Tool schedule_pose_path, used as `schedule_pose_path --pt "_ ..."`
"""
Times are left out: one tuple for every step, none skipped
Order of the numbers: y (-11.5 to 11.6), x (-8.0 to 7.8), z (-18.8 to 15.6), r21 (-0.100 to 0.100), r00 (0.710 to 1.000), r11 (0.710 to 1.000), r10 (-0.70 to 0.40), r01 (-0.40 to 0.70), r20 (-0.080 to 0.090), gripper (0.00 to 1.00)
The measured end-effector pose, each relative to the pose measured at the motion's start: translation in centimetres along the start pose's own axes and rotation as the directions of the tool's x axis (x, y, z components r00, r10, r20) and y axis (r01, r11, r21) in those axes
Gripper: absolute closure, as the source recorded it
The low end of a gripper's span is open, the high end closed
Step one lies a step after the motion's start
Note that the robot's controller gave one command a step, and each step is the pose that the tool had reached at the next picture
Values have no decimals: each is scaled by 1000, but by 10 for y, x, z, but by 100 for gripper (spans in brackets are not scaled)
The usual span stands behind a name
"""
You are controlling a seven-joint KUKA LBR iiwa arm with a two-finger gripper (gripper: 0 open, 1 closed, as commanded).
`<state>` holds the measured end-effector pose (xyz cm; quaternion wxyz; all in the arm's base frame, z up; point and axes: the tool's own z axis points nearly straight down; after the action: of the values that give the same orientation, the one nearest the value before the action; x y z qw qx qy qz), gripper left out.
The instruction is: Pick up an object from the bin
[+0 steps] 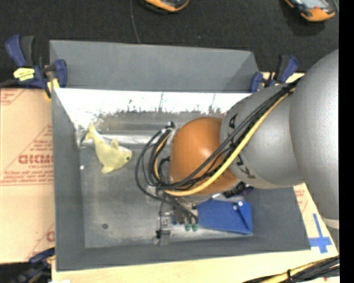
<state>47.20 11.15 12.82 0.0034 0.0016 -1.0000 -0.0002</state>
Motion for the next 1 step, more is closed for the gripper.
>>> schedule_pose_path --pt "0 0 0 0 1000 1000 0 0 0 0"
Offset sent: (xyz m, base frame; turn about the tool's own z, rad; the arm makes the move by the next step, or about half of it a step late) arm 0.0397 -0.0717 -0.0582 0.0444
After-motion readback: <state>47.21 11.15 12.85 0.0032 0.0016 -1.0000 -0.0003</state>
